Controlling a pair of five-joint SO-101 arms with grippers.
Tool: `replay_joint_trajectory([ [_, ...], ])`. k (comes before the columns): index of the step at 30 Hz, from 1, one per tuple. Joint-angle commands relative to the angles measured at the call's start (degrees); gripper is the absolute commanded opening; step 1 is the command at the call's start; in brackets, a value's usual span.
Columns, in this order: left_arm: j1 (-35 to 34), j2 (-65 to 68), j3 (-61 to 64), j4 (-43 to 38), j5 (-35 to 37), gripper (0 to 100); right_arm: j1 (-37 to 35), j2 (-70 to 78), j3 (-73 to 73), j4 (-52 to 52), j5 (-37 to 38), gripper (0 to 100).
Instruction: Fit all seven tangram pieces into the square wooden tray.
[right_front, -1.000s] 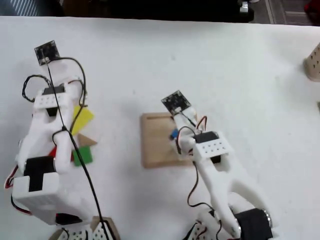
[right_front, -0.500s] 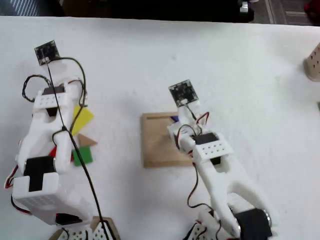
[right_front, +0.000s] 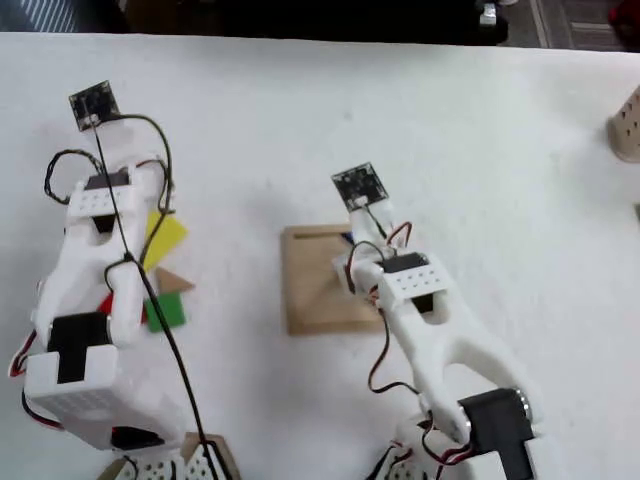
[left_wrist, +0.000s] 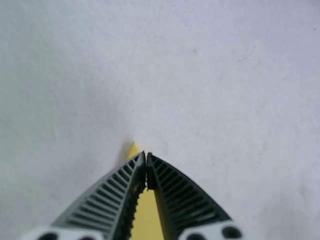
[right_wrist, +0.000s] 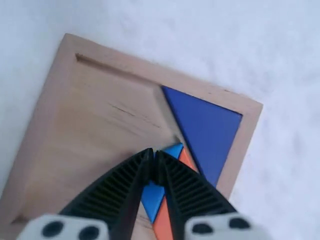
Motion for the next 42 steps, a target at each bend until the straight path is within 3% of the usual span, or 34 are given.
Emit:
replay_joint_trajectory([
  [1, 0.5, -0.3, -2.5, 0.4, 0.2, 2, 1.3, -0.2, -1.8, 2.0, -0.4, 1.8],
  [14, 0.5, -0.3, -2.5, 0.4, 0.2, 2, 2.5, -10.9, -0.8, 7.8, -0.4, 1.8],
  [20, 0.5, -0.4, -2.5, 1.3, 0.1, 2, 2.4, -13.9, 3.1, 5.2, -0.4, 1.8],
  [25, 0.2, -1.9, -3.2, 7.9, -10.0, 2, 4.5, -13.8, 5.1, 0.8, -0.4, 1.8],
  [28, 0.0, -4.6, -1.7, 10.5, -11.8, 2, 6.0, -13.8, 5.1, 0.7, -0.4, 1.8],
  [30, 0.0, -6.5, 0.5, 11.6, -12.0, 5, 6.5, -13.8, 5.0, 0.7, 0.0, 1.8],
  [36, 0.4, -12.7, 8.6, 11.8, -11.7, 27, 6.3, -13.8, 5.1, 0.7, 4.5, 1.8],
  [42, -0.5, -22.3, 17.7, 19.8, -16.6, 19, 6.1, -13.8, 5.2, 0.7, 4.7, 1.8],
])
